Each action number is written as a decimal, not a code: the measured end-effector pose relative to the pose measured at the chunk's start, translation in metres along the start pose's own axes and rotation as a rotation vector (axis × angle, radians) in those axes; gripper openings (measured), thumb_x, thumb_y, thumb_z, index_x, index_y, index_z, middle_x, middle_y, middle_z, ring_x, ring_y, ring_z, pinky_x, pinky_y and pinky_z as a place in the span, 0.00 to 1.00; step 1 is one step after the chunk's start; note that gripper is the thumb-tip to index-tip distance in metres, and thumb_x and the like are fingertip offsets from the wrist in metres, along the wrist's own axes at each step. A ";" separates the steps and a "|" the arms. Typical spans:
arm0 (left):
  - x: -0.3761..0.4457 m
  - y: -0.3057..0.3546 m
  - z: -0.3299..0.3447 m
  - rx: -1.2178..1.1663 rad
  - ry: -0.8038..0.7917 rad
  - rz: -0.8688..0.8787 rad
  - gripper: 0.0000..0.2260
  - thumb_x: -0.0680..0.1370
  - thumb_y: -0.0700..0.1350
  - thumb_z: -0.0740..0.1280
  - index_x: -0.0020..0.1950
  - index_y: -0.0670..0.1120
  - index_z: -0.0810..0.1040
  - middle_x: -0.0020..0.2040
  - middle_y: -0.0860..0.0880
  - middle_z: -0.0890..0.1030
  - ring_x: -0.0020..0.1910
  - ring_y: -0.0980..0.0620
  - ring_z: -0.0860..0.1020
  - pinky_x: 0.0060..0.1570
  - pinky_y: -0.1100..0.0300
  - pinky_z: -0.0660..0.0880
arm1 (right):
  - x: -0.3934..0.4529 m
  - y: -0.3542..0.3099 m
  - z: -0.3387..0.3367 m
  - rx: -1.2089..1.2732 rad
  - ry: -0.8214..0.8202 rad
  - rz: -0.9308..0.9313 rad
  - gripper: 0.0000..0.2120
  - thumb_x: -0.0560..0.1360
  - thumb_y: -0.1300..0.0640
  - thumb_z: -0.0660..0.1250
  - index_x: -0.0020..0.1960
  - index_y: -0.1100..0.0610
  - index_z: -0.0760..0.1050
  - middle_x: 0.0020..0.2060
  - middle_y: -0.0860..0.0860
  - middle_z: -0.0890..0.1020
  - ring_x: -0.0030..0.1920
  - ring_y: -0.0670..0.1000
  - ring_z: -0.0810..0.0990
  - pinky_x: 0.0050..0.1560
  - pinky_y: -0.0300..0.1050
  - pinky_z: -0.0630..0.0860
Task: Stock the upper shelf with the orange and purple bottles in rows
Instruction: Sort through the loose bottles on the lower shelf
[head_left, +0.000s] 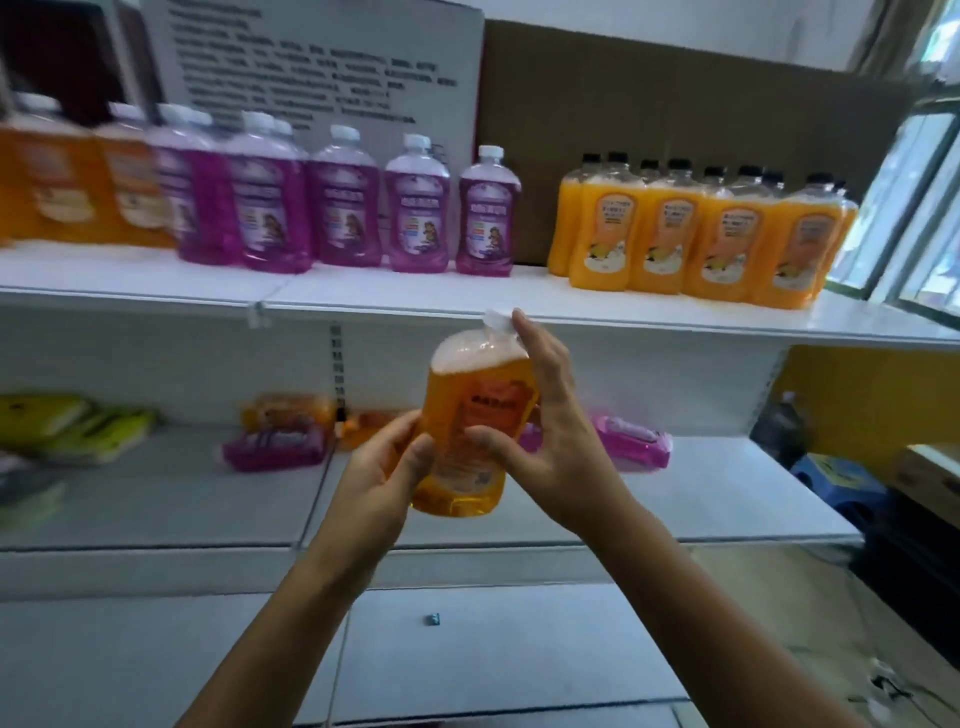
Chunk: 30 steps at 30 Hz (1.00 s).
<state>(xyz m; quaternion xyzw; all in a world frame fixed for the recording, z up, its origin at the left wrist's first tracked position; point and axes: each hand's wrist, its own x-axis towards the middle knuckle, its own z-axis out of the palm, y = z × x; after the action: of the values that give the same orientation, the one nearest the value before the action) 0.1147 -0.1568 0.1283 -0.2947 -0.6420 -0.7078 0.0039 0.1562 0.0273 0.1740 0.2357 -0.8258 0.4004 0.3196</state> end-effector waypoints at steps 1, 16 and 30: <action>-0.004 0.009 -0.013 0.009 0.036 0.019 0.34 0.67 0.74 0.65 0.66 0.55 0.76 0.58 0.52 0.83 0.59 0.49 0.81 0.55 0.52 0.79 | 0.010 -0.011 0.009 -0.018 -0.021 -0.032 0.40 0.76 0.49 0.70 0.77 0.33 0.48 0.76 0.38 0.53 0.76 0.45 0.59 0.68 0.45 0.75; -0.073 0.114 -0.233 0.931 0.606 0.513 0.30 0.73 0.43 0.75 0.73 0.41 0.71 0.69 0.44 0.75 0.70 0.45 0.72 0.66 0.51 0.72 | 0.150 -0.187 0.240 0.470 0.127 -0.073 0.31 0.70 0.44 0.76 0.67 0.44 0.64 0.63 0.49 0.72 0.61 0.51 0.78 0.58 0.51 0.80; -0.033 0.120 -0.389 0.165 0.150 0.186 0.41 0.70 0.52 0.75 0.78 0.49 0.59 0.63 0.48 0.80 0.62 0.50 0.80 0.58 0.52 0.79 | 0.225 -0.192 0.317 1.135 -0.147 0.144 0.25 0.71 0.59 0.73 0.66 0.48 0.76 0.57 0.51 0.84 0.59 0.58 0.83 0.51 0.52 0.82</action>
<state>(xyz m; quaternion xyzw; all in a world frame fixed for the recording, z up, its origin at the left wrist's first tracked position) 0.0282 -0.5443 0.2225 -0.2979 -0.6659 -0.6691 0.1420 0.0181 -0.3695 0.2829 0.3408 -0.5158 0.7839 0.0569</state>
